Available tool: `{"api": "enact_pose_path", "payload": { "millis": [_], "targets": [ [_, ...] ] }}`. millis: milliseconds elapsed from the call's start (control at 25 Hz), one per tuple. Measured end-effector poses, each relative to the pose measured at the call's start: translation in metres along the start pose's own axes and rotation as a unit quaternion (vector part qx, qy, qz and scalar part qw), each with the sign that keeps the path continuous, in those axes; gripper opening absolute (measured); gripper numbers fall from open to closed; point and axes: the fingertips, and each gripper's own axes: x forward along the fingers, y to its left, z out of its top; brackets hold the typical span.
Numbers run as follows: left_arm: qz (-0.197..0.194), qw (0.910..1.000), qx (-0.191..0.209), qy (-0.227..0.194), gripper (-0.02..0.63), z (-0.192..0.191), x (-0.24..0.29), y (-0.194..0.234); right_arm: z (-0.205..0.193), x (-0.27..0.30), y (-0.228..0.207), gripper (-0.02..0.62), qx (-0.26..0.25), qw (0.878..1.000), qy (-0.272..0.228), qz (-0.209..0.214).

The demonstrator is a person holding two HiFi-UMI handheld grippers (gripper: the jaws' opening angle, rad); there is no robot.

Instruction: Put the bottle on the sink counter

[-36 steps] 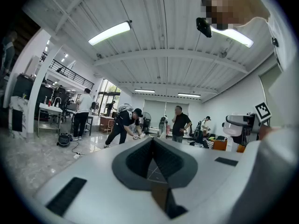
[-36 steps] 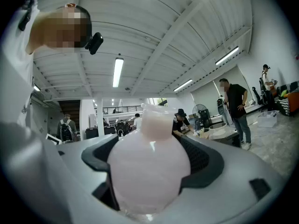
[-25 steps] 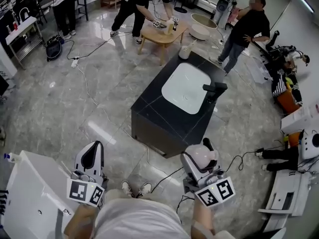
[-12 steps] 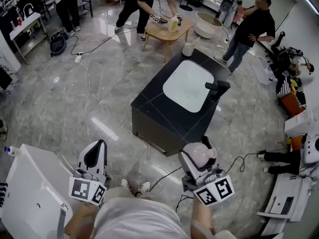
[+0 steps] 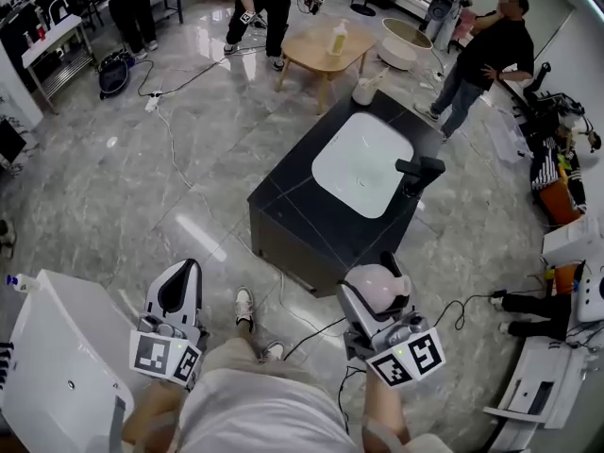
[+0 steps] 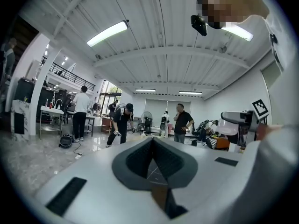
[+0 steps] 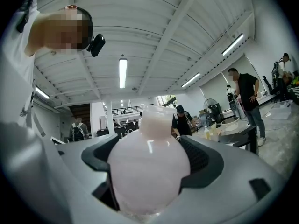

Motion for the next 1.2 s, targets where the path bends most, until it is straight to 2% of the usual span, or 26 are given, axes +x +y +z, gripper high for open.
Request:
{"api": "enact_pose_path", "payload": {
  "millis": [440, 600, 800, 1000, 1200],
  "targets": [
    [-0.063, 0.9978, -0.015, 0.013, 0.014, -0.008, 0.131, 0.041, 0.012, 0.088, -0.056, 0.417, -0.009, 0.999, 0.005, -0.051],
    [-0.091, 0.9953, -0.025, 0.019, 0.014, -0.012, 0.168, 0.057, 0.01, 0.12, -0.065, 0.417, -0.008, 0.997, 0.007, -0.073],
    [-0.124, 0.9915, -0.028, 0.029, 0.014, -0.016, 0.206, 0.058, 0.007, 0.147, -0.076, 0.417, -0.006, 0.996, 0.013, -0.086],
    [-0.128, 0.9905, -0.042, 0.028, 0.014, -0.016, 0.234, 0.054, 0.003, 0.163, -0.091, 0.417, 0.0, 0.996, 0.019, -0.085],
    [-0.113, 0.992, -0.051, 0.026, 0.014, -0.014, 0.253, 0.052, 0.001, 0.175, -0.107, 0.417, 0.006, 0.997, 0.025, -0.067]
  ]
}}
